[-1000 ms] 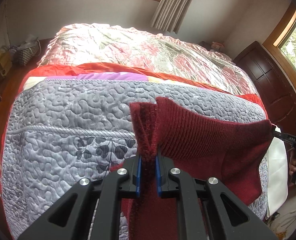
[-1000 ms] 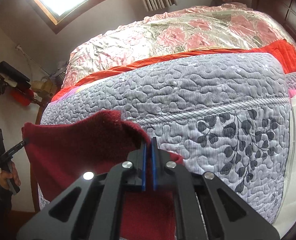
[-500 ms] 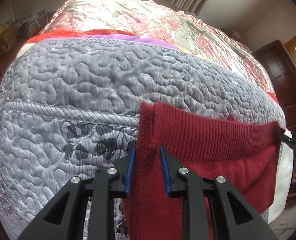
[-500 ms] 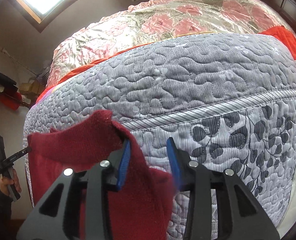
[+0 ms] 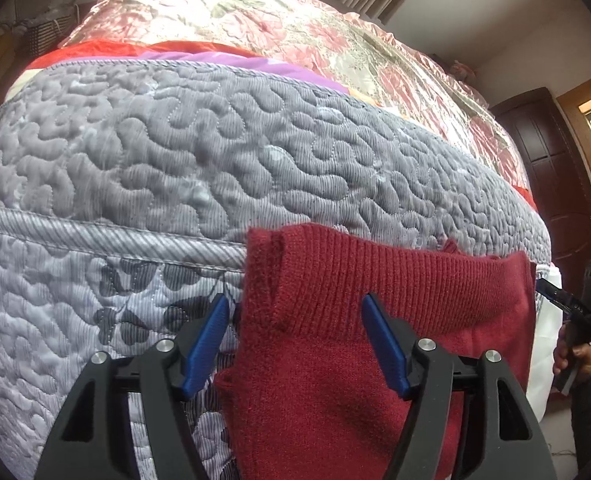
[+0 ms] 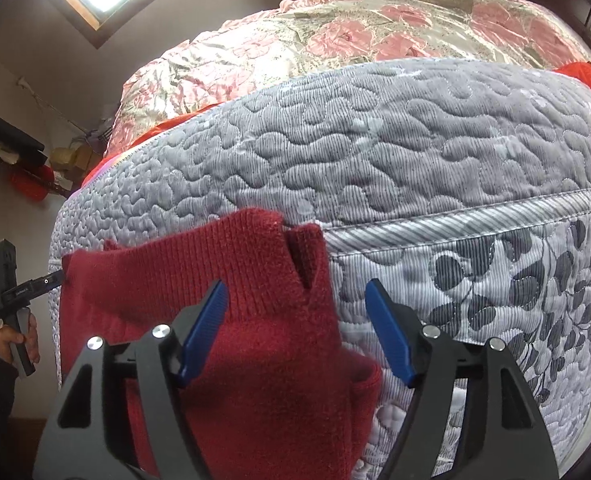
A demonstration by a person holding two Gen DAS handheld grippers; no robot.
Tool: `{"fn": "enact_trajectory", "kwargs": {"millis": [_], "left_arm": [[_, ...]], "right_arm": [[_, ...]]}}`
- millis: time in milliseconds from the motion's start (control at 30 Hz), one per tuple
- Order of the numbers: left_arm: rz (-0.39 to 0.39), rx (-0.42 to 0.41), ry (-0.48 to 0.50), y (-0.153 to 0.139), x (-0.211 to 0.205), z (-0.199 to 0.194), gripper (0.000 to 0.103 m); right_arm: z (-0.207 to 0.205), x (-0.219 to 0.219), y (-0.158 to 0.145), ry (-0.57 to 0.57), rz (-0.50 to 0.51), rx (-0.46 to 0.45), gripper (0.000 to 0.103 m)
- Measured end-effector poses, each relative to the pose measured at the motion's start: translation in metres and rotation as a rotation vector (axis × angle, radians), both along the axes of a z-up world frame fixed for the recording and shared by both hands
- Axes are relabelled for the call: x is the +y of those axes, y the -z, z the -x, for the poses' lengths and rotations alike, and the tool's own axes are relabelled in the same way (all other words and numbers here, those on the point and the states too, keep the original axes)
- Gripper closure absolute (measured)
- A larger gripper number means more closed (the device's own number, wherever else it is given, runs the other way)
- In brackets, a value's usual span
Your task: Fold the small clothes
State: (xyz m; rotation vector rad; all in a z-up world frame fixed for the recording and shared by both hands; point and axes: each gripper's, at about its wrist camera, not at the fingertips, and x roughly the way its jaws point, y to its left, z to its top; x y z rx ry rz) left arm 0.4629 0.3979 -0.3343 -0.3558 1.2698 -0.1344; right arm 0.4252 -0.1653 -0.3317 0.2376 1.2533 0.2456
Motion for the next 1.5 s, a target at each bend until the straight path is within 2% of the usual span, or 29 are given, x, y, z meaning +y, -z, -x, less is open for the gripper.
{"fn": "enact_trajectory", "kwargs": {"millis": [33,67,100,133,167,300,400,533,600,633,667,700,733,767,800,833,867,933,1033,1100,1133,1167,1200,1233,1300,1367,1467,1500], "left_arm": [[0.004,0.007,0.004,0.003,-0.002,-0.002,0.035],[0.003,0.011,0.006,0.005,-0.003,-0.004,0.044],[-0.002,0.013,0.013,0.007,-0.006,-0.006,0.074],[-0.011,0.03,0.022,0.01,-0.008,-0.008,0.09],[-0.016,0.033,0.026,0.011,-0.011,-0.009,0.091],[-0.038,-0.071,0.037,-0.008,-0.022,-0.008,0.091],[-0.06,-0.154,0.029,-0.02,-0.022,-0.005,0.091],[-0.088,-0.126,0.009,-0.002,-0.018,-0.007,0.091],[-0.108,-0.081,-0.001,0.013,-0.016,-0.006,0.085],[-0.106,-0.053,-0.017,0.019,-0.014,-0.006,0.081],[-0.087,-0.029,-0.036,0.022,-0.012,-0.006,0.079],[-0.075,-0.02,-0.05,0.021,-0.009,-0.003,0.073],[-0.085,-0.014,-0.063,0.016,-0.007,-0.001,0.065],[-0.11,-0.027,-0.073,0.007,-0.007,0.003,0.055],[-0.132,-0.059,-0.079,-0.004,-0.007,0.009,0.052],[-0.155,-0.089,-0.08,-0.016,-0.008,0.016,0.051],[-0.16,-0.112,-0.077,-0.027,-0.011,0.024,0.05],[-0.111,-0.165,-0.056,-0.049,-0.021,0.045,0.05],[-0.023,-0.184,0.039,-0.058,-0.054,0.079,0.05],[0.012,-0.122,0.084,-0.037,-0.077,0.099,0.05],[-0.011,-0.086,0.105,-0.023,-0.084,0.108,0.05],[-0.05,-0.051,0.117,-0.008,-0.087,0.116,0.052],[-0.054,-0.012,0.108,0.008,-0.085,0.124,0.054],[-0.044,0.0,0.083,0.019,-0.08,0.132,0.055],[-0.048,-0.021,0.087,0.026,-0.076,0.139,0.061],[-0.064,-0.02,0.101,0.025,-0.079,0.139,0.062],[-0.061,-0.03,0.092,0.001,-0.086,0.141,0.061],[-0.048,-0.06,0.099,-0.012,-0.089,0.143,0.057]], "right_arm": [[-0.001,0.0,0.005,-0.007,-0.013,0.015,0.05],[-0.002,-0.001,0.009,-0.005,-0.023,0.025,0.081],[-0.003,-0.003,0.011,0.006,-0.012,0.032,0.096],[-0.004,-0.006,0.011,0.023,-0.021,0.027,0.097],[-0.003,-0.009,0.009,0.036,-0.036,0.016,0.097],[0.001,-0.017,-0.007,0.061,-0.047,-0.046,0.097],[0.0,-0.02,-0.003,0.066,-0.015,-0.054,0.098],[-0.001,-0.025,0.013,0.112,-0.016,-0.041,0.098],[0.0,-0.022,0.017,0.113,-0.01,-0.039,0.097],[-0.001,-0.022,0.019,0.117,-0.025,-0.02,0.094],[-0.002,-0.023,0.021,0.125,-0.052,0.006,0.087],[-0.003,-0.024,0.019,0.135,-0.074,0.023,0.078],[-0.004,-0.025,0.013,0.138,-0.071,0.02,0.074],[-0.004,-0.024,0.002,0.132,-0.056,-0.01,0.061],[-0.005,-0.022,-0.008,0.122,-0.041,-0.035,0.05],[-0.007,-0.02,-0.015,0.11,-0.03,-0.042,0.046],[-0.008,-0.017,-0.02,0.095,-0.031,-0.039,0.048],[-0.001,-0.006,-0.03,0.038,-0.081,-0.036,0.051],[0.021,0.029,-0.03,-0.111,-0.19,0.004,0.062],[0.032,0.051,-0.014,-0.178,-0.151,0.041,0.072],[0.034,0.055,-0.001,-0.192,-0.118,0.065,0.073],[0.035,0.053,0.012,-0.178,-0.098,0.085,0.078],[0.035,0.047,0.022,-0.148,-0.088,0.089,0.098],[0.033,0.039,0.03,-0.119,-0.085,0.092,0.103],[0.03,0.025,0.039,-0.08,-0.171,0.111,0.103],[0.033,0.024,0.033,-0.054,-0.2,0.114,0.101],[0.052,0.026,0.006,-0.057,-0.252,0.088,0.068],[0.064,0.027,-0.003,-0.065,-0.288,0.088,0.067]]}}
